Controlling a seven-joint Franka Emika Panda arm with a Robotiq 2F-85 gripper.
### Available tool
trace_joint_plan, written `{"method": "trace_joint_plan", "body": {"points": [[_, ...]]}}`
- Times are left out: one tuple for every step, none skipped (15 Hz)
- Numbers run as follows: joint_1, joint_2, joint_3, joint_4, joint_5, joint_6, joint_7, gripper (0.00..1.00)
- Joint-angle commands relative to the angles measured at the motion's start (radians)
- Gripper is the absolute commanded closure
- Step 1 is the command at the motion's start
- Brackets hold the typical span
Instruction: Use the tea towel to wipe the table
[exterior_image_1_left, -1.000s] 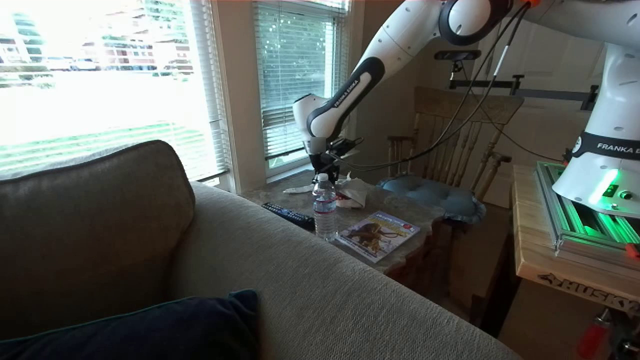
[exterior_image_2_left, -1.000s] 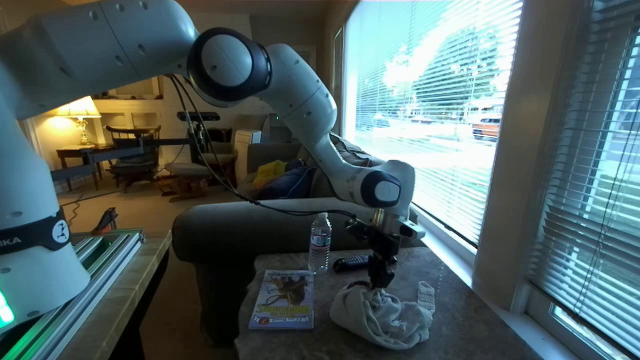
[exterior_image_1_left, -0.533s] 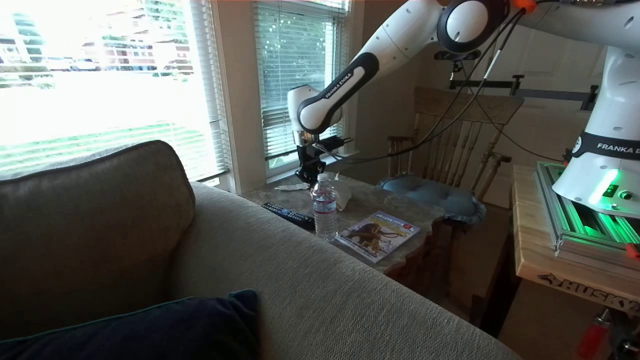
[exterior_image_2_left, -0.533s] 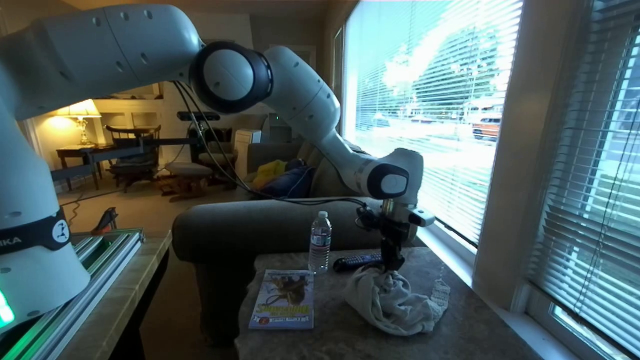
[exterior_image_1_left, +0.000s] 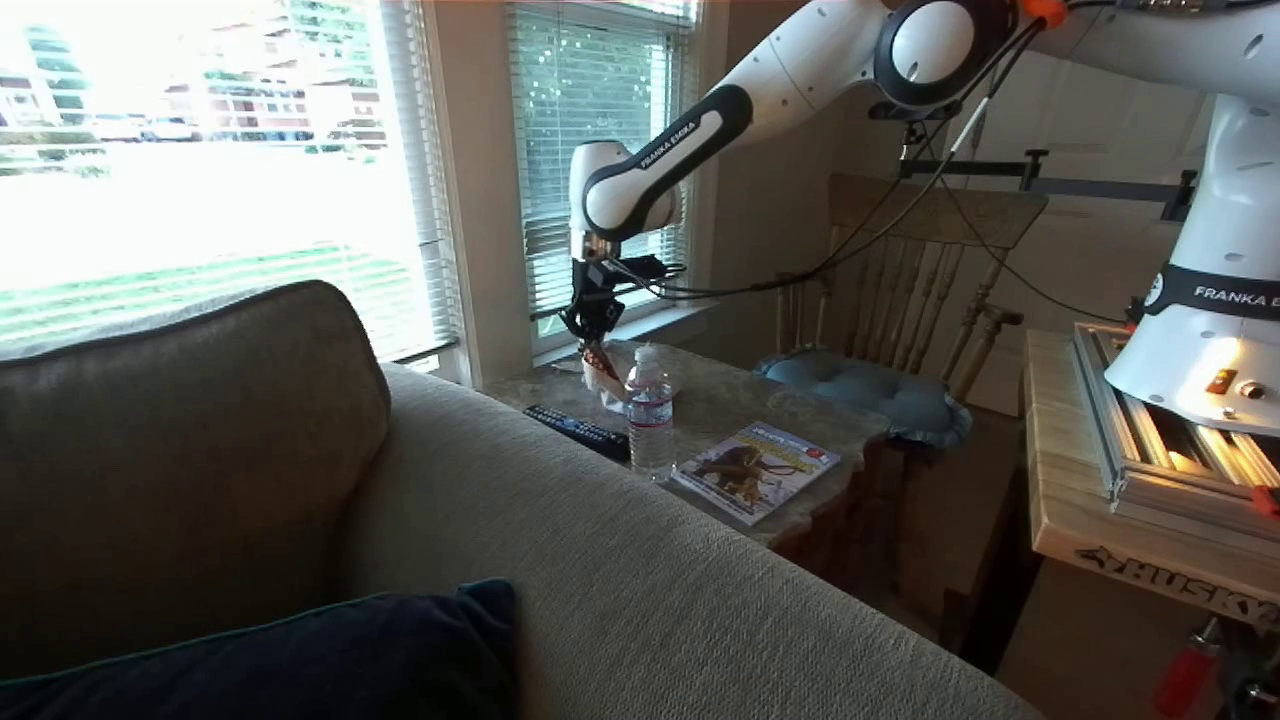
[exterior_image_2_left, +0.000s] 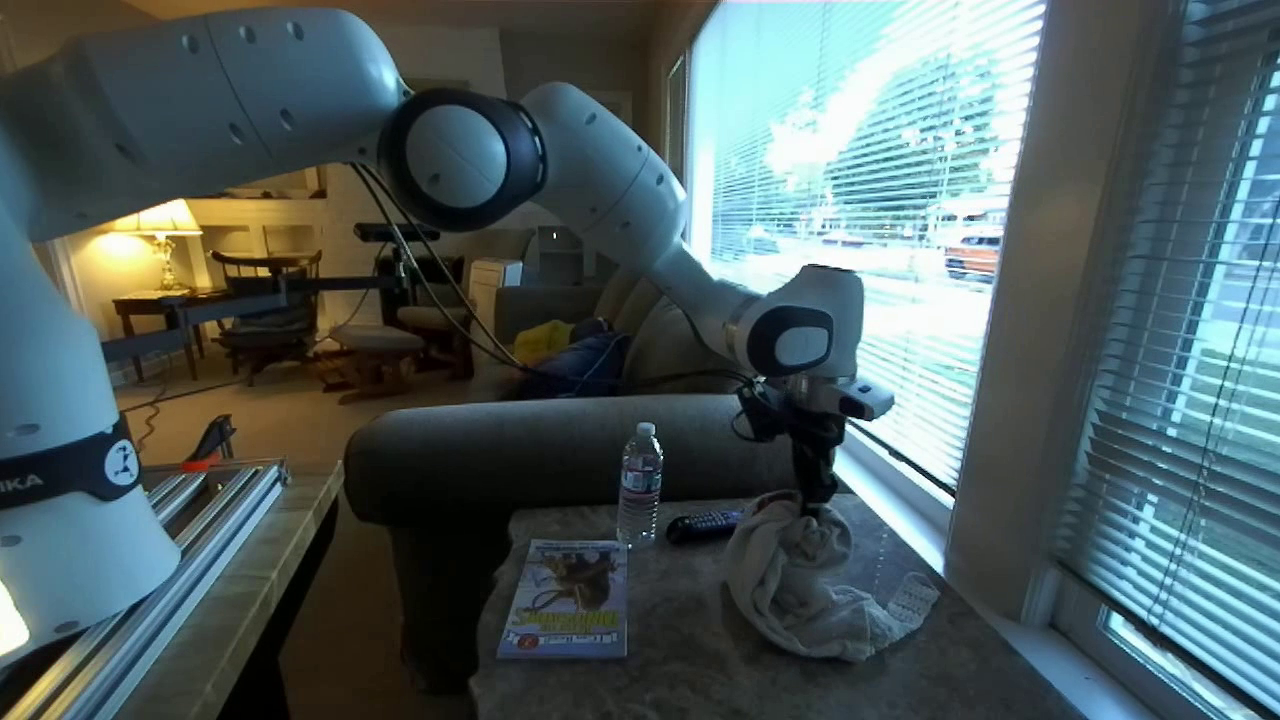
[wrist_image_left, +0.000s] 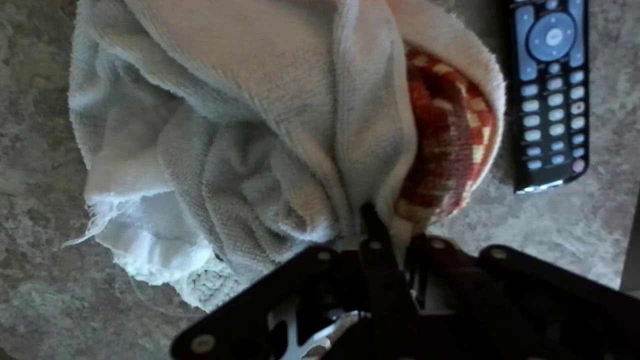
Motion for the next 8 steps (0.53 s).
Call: {"method": "trace_joint_plan", "body": {"points": [[-0.026, -0.060, 0.025, -0.039, 0.026, 0.031, 0.001, 0.97], [-0.033, -0.088, 0.024, -0.065, 0.021, 0.035, -0.004, 0.97], [-0.037, -0.113, 0.019, -0.089, 0.015, 0.043, -0.005, 0.97], [-0.042, -0.142, 0.015, -0.116, 0.010, 0.050, -0.009, 0.97], [-0.045, -0.172, 0.009, -0.145, 0.003, 0.051, -0.011, 0.97], [-0.050, -0.205, 0.002, -0.181, -0.004, 0.053, -0.017, 0.97], [-0.045, -0.231, -0.018, -0.206, 0.008, 0.048, -0.036, 0.97], [-0.049, -0.267, -0.024, -0.246, 0.001, 0.028, -0.055, 0.97]]}}
